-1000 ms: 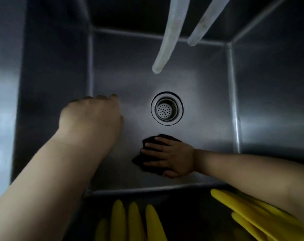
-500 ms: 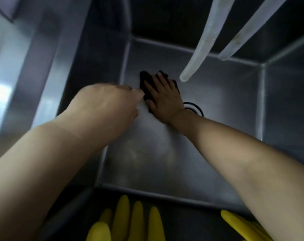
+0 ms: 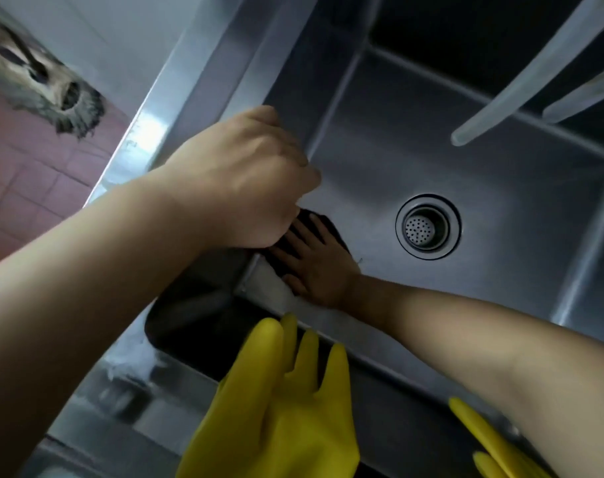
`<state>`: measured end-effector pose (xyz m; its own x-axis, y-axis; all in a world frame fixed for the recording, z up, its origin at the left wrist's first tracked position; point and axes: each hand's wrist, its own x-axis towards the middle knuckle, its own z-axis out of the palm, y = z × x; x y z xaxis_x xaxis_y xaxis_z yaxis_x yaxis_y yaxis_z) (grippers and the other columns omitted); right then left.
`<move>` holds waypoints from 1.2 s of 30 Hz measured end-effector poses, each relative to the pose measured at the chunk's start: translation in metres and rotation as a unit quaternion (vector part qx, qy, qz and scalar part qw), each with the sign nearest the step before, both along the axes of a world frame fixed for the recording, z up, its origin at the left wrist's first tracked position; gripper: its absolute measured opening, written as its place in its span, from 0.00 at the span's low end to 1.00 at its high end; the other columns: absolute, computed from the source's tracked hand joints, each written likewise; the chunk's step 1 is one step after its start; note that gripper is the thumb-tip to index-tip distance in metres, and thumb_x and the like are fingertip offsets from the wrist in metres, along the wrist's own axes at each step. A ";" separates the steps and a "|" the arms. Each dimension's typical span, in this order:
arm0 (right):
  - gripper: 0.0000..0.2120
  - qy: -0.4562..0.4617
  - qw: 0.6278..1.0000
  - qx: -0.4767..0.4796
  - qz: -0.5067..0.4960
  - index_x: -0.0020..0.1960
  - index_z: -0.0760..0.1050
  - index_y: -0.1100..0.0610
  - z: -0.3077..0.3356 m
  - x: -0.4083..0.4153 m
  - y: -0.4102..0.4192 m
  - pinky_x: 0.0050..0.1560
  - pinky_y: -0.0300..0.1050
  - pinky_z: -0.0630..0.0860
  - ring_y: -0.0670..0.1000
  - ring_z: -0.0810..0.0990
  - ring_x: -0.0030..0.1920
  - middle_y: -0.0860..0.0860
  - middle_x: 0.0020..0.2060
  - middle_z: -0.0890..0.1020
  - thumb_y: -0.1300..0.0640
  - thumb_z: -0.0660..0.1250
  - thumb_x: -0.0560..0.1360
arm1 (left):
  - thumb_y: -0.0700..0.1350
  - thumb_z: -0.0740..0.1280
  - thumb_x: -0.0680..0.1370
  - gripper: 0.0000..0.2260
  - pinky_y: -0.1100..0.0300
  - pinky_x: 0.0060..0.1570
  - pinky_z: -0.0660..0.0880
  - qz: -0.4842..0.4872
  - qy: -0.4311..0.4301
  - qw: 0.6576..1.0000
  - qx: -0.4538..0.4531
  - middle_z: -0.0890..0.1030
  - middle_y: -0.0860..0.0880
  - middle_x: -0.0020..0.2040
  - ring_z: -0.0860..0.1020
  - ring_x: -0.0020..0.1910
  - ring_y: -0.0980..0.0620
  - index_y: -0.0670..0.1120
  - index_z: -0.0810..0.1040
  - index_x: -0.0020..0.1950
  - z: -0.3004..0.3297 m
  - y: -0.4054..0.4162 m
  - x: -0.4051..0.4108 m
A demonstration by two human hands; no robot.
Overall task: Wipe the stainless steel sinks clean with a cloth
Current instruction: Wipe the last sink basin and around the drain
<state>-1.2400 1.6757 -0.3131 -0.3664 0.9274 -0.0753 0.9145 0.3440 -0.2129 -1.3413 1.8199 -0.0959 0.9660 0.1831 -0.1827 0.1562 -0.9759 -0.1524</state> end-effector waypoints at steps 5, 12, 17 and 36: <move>0.23 0.015 0.989 0.027 0.146 0.72 0.67 0.52 -0.003 -0.004 -0.005 0.71 0.67 0.55 0.63 0.61 0.73 0.59 0.72 0.66 0.48 0.60 0.78 | 0.52 0.54 0.70 0.17 0.56 0.51 0.65 0.015 -0.001 1.000 -0.005 0.80 0.51 0.38 0.77 0.42 0.46 0.51 0.80 0.45 0.000 -0.003 0.000; 0.23 0.029 0.974 0.002 0.225 0.71 0.68 0.51 0.008 0.029 -0.057 0.72 0.65 0.55 0.61 0.60 0.74 0.57 0.72 0.66 0.47 0.60 0.77 | 0.54 0.51 0.73 0.20 0.52 0.53 0.66 0.023 0.043 0.998 0.027 0.82 0.50 0.41 0.78 0.45 0.45 0.50 0.81 0.46 0.004 -0.009 0.002; 0.27 -0.055 0.972 -0.037 0.224 0.71 0.68 0.47 0.021 0.098 -0.139 0.71 0.66 0.55 0.59 0.61 0.73 0.55 0.73 0.66 0.43 0.57 0.73 | 0.56 0.53 0.73 0.20 0.51 0.54 0.68 0.045 0.044 0.998 0.004 0.82 0.49 0.43 0.79 0.47 0.44 0.48 0.82 0.49 0.010 -0.018 0.007; 0.30 -0.099 0.842 -0.140 -0.512 0.77 0.46 0.45 0.022 0.338 -0.080 0.74 0.57 0.41 0.57 0.41 0.76 0.53 0.78 0.46 0.40 0.51 0.78 | 0.64 0.41 0.72 0.29 0.61 0.56 0.68 0.011 0.056 0.984 -0.169 0.77 0.57 0.56 0.74 0.56 0.55 0.56 0.69 0.63 0.001 -0.118 0.087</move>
<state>-0.9016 1.5958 -0.2911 0.6592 0.6852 -0.3098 0.7285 -0.6840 0.0375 -1.2543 1.7016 -0.0951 0.9327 0.1141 -0.3422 0.1787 -0.9702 0.1636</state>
